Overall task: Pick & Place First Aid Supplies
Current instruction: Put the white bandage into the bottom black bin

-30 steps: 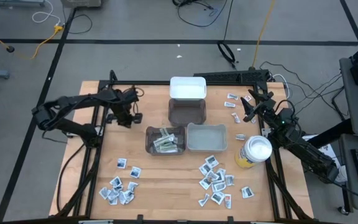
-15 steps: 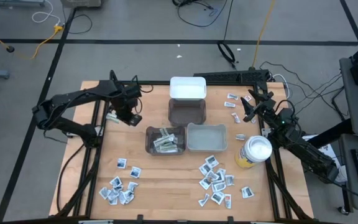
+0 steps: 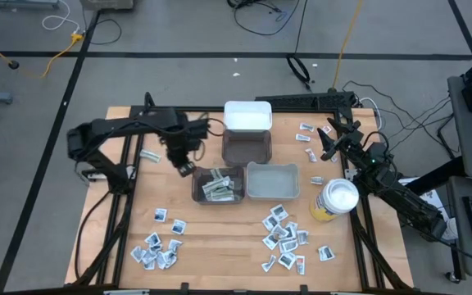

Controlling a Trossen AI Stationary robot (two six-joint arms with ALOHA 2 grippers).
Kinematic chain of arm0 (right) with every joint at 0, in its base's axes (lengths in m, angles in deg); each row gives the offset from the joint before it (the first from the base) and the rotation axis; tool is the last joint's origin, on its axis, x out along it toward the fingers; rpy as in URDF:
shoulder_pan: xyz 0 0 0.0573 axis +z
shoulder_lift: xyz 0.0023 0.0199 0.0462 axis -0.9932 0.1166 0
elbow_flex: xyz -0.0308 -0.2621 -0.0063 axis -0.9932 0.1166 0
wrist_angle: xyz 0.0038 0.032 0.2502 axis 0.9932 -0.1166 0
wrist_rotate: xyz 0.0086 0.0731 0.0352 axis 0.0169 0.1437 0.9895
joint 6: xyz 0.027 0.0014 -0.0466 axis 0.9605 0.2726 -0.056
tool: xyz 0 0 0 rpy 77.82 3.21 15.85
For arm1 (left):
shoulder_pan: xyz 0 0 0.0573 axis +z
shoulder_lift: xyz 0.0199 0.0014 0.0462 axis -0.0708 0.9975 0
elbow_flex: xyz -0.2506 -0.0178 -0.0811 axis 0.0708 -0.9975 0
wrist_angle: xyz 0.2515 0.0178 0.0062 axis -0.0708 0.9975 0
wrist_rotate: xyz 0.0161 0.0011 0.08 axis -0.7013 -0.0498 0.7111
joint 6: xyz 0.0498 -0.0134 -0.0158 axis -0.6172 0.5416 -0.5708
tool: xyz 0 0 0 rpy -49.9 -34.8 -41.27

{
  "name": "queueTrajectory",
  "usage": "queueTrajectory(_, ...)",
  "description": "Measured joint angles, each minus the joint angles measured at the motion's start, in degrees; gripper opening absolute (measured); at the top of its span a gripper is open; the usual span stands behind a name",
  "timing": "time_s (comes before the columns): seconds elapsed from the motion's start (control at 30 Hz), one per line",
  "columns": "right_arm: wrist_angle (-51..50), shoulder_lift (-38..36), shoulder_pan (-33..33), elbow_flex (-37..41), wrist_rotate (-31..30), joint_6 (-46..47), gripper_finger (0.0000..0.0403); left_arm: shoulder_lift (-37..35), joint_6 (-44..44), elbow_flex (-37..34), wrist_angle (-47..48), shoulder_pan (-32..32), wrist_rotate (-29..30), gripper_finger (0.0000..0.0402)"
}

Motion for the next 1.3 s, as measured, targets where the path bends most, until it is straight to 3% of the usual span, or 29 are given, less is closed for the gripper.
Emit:
queueTrajectory(0.23, 0.0, 0.02, -0.02, 0.01, -0.01, 0.0, 0.0263, 10.18, -3.29, 14.14, -0.01, -5.54, 0.03, 0.0)
queueTrajectory(0.43, -0.02, 0.02, 0.0, 0.02, 0.0, 0.0, 0.0263, 14.37, -5.01, 21.42, -0.1, -8.56, 0.01, 0.0)
queueTrajectory(0.6, -0.02, 0.0, 0.0, 0.0, -0.02, 0.0, 0.0263, 15.85, -4.13, 20.0, -1.88, -10.52, 0.74, 0.0)
queueTrajectory(1.13, 0.0, 0.02, 0.0, 0.0, 0.0, 0.0, 0.0263, 15.88, -4.89, 6.21, -19.29, -14.57, 4.78, 0.0001)
queueTrajectory(1.3, 0.0, 0.01, 0.0, 0.02, -0.01, 0.0, 0.0263, 15.86, -4.99, 6.26, -19.94, -14.59, 5.42, 0.0029)
